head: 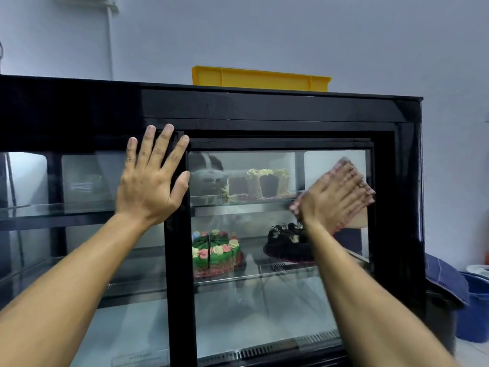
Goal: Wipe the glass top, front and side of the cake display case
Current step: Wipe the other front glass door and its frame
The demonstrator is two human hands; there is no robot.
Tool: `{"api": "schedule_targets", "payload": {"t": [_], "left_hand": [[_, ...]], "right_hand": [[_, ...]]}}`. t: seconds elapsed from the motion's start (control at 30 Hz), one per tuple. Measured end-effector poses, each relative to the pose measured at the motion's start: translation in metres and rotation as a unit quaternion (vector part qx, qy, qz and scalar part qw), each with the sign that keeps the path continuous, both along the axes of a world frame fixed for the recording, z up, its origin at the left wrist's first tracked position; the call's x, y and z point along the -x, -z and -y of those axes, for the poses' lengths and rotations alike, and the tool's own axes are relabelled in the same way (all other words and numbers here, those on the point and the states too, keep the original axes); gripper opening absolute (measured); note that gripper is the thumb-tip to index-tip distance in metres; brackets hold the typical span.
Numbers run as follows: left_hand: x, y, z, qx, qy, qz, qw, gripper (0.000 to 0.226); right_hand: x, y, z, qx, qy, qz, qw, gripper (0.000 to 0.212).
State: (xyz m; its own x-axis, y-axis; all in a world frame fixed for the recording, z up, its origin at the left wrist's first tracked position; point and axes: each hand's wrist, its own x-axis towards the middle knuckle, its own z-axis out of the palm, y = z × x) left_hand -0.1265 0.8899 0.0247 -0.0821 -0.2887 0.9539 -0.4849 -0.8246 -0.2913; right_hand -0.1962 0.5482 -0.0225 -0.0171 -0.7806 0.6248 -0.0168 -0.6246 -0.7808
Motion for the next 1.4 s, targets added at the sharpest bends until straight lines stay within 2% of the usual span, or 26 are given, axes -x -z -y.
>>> {"api": "schedule_targets", "payload": {"t": [0.03, 0.1, 0.2, 0.3, 0.4, 0.47, 0.53, 0.63, 0.73, 0.8, 0.87, 0.97, 1.03, 1.17, 1.2, 1.27, 1.33, 1.4], "left_hand": [[0.0, 0.0, 0.0, 0.0, 0.0, -0.002, 1.0, 0.067], [0.0, 0.0, 0.0, -0.003, 0.0, -0.006, 1.0, 0.066], [0.0, 0.001, -0.002, -0.007, -0.001, -0.007, 1.0, 0.066], [0.001, 0.002, -0.003, -0.012, -0.002, -0.009, 1.0, 0.065], [0.0, 0.001, -0.002, -0.01, -0.003, -0.008, 1.0, 0.066], [0.0, 0.001, -0.001, -0.007, -0.003, -0.006, 1.0, 0.066], [0.0, 0.001, -0.001, -0.003, -0.003, -0.002, 1.0, 0.066], [0.0, 0.001, -0.001, -0.003, -0.001, 0.001, 1.0, 0.066], [0.0, 0.001, 0.0, -0.003, -0.004, 0.001, 1.0, 0.066], [0.0, 0.001, 0.0, -0.004, -0.005, 0.0, 1.0, 0.066], [0.0, 0.001, 0.0, -0.005, -0.004, -0.002, 1.0, 0.064], [0.001, 0.002, 0.0, -0.003, 0.004, -0.004, 1.0, 0.062], [0.002, 0.001, -0.001, -0.009, 0.005, -0.008, 1.0, 0.062], [0.002, 0.001, -0.002, -0.012, -0.003, 0.004, 1.0, 0.063], [0.001, 0.001, -0.002, -0.015, -0.007, 0.014, 1.0, 0.063], [-0.001, 0.001, -0.001, -0.034, -0.018, 0.03, 0.999, 0.062], [-0.001, 0.001, -0.002, -0.054, -0.027, 0.037, 0.998, 0.061], [-0.002, -0.001, -0.001, -0.061, -0.026, 0.043, 0.997, 0.059]], "right_hand": [[-0.006, -0.004, -0.029, 0.025, -0.001, -0.004, 1.0, 0.07], [-0.019, -0.005, -0.092, 0.168, -0.002, -0.02, 0.986, 0.068], [-0.035, 0.013, -0.17, 0.4, -0.04, -0.056, 0.914, 0.065], [-0.039, 0.027, -0.173, 0.491, -0.071, -0.053, 0.867, 0.062], [-0.028, 0.029, -0.125, 0.551, -0.038, -0.099, 0.828, 0.064], [-0.016, 0.03, -0.08, 0.52, -0.014, -0.116, 0.846, 0.067], [-0.005, 0.031, -0.034, 0.454, 0.003, -0.126, 0.882, 0.066], [0.005, 0.026, 0.007, 0.388, -0.003, -0.117, 0.914, 0.066], [0.002, 0.021, 0.0, 0.351, -0.01, -0.098, 0.931, 0.066], [-0.004, 0.02, -0.033, 0.324, -0.004, -0.086, 0.942, 0.067], [-0.012, 0.021, -0.081, 0.349, -0.025, -0.089, 0.932, 0.068], [-0.03, 0.029, -0.153, 0.428, -0.053, -0.091, 0.898, 0.064], [-0.037, 0.029, -0.175, 0.436, -0.064, -0.084, 0.893, 0.061], [-0.028, 0.023, -0.133, 0.52, -0.051, -0.108, 0.846, 0.061], [-0.024, 0.023, -0.108, 0.509, -0.036, -0.118, 0.852, 0.062], [-0.009, 0.025, -0.044, 0.409, -0.001, -0.107, 0.906, 0.064], [0.01, 0.025, 0.021, 0.268, 0.001, -0.1, 0.958, 0.066], [0.026, 0.027, 0.061, 0.142, -0.013, -0.099, 0.985, 0.068]]}}
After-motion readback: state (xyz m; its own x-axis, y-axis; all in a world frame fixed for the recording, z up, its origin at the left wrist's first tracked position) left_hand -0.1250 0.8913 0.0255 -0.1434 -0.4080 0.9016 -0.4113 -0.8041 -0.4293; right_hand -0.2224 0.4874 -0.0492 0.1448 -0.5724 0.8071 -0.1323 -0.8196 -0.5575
